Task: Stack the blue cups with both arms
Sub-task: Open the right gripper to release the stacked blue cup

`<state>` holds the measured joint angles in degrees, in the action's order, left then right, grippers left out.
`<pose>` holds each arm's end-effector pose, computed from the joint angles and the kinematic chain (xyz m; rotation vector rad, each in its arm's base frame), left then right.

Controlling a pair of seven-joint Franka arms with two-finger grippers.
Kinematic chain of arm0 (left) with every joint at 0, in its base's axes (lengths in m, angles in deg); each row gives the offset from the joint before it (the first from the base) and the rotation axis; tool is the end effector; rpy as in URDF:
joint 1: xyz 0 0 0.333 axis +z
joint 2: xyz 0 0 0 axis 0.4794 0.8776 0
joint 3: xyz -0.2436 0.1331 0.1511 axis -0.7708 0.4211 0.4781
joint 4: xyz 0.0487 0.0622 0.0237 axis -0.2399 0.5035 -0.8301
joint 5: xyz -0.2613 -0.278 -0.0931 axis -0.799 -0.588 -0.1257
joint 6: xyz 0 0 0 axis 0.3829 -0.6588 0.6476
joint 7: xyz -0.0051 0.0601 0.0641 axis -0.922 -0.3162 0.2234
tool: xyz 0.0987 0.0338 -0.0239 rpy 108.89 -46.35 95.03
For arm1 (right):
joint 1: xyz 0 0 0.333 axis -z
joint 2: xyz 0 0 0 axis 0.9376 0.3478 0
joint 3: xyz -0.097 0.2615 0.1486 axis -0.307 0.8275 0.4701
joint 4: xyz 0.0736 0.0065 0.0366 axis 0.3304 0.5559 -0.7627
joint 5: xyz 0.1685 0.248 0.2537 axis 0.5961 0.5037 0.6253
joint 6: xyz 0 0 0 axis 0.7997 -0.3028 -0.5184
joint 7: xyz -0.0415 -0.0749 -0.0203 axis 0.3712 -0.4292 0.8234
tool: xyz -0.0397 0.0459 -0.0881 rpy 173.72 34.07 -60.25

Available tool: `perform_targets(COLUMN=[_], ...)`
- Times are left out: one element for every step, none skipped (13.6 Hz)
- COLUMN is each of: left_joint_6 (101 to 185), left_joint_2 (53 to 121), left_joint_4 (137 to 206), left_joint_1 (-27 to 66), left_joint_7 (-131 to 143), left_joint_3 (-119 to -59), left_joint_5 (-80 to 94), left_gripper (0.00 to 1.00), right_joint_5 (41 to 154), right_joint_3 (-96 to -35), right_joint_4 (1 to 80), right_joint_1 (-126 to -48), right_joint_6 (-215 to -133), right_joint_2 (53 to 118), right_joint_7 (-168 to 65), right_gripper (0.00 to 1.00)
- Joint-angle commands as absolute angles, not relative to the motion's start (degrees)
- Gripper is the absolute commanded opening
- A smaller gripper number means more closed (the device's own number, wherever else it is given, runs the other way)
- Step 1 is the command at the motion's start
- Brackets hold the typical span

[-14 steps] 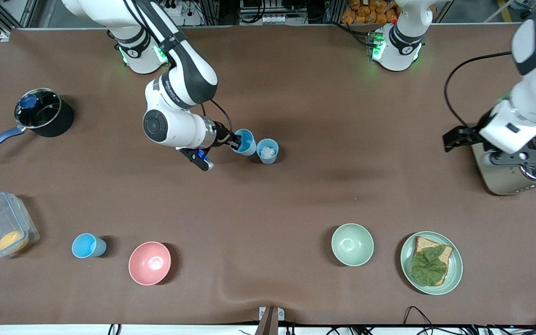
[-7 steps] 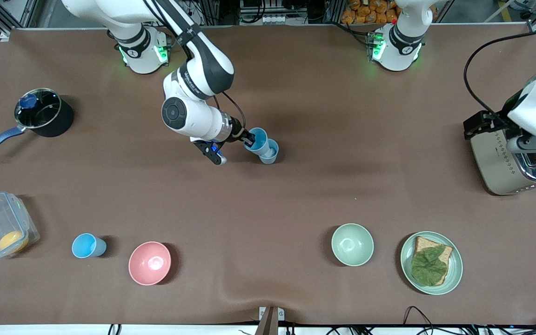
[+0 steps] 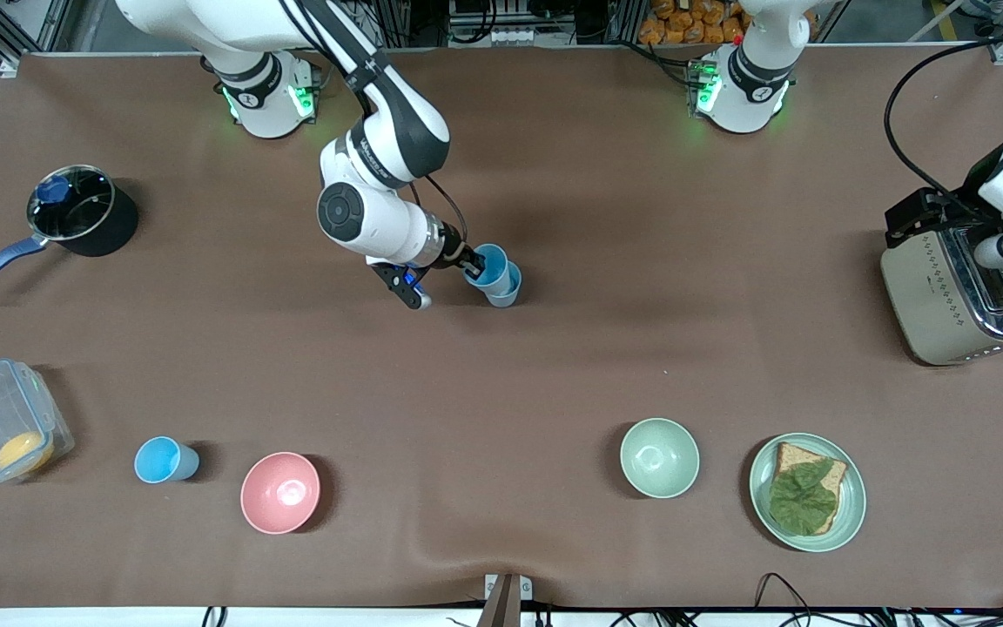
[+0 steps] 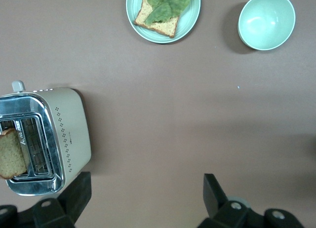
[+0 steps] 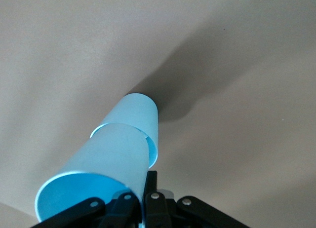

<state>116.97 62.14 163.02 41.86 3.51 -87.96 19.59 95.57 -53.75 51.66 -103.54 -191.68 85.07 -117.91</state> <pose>0.5573 -0.0297 0.6109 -3.0817 -0.0015 0.0265 0.4769 0.4085 0.2876 -2.5654 1.0886 0.5345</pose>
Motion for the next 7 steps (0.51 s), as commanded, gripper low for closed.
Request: perform_targets(left_joint_6=[114.53,114.18,114.09,114.09,114.09,114.09,114.09], left_joint_2=[60.12,60.12,59.94,59.59,59.42,59.24,59.24], left_joint_4=[163.19,163.37,163.54,163.63,163.81,164.07,164.16], left_joint_1=[35.09,34.72,34.71,34.45,33.58,32.87,32.26], left_joint_7=[2.3,2.38,2.56,3.34,3.79,4.75,5.11], left_joint_3=[-80.7,-80.07,-79.89,-79.8,-79.71,-78.93,-78.75], left_joint_5=[18.77,17.28,16.49,16.3,16.3,16.3,16.3], left_gripper=[1.0,1.0,1.0,1.0,1.0,1.0,1.0], right_joint_5=[96.87,96.87,96.87,96.87,96.7,96.61,96.18], right_joint_3=[-54.08,-54.08,-54.08,-54.08,-54.17,-54.17,-54.26], right_joint_4=[50.75,50.75,50.67,50.32,49.97,49.44,49.43], right_joint_1=[-105.06,-105.07,-105.07,-105.07,-105.33,-105.24,-104.98], right_joint_6=[-192.79,-192.79,-192.7,-192.7,-192.62,-192.27,-192.09], right_joint_2=[86.13,86.13,86.13,86.13,86.13,86.13,85.95], right_joint_7=[-119.57,-119.66,-120.53,-122.63,-123.69,-123.62,-123.35], right_gripper=[0.0,0.0,0.17,0.88,1.0,1.0,1.0])
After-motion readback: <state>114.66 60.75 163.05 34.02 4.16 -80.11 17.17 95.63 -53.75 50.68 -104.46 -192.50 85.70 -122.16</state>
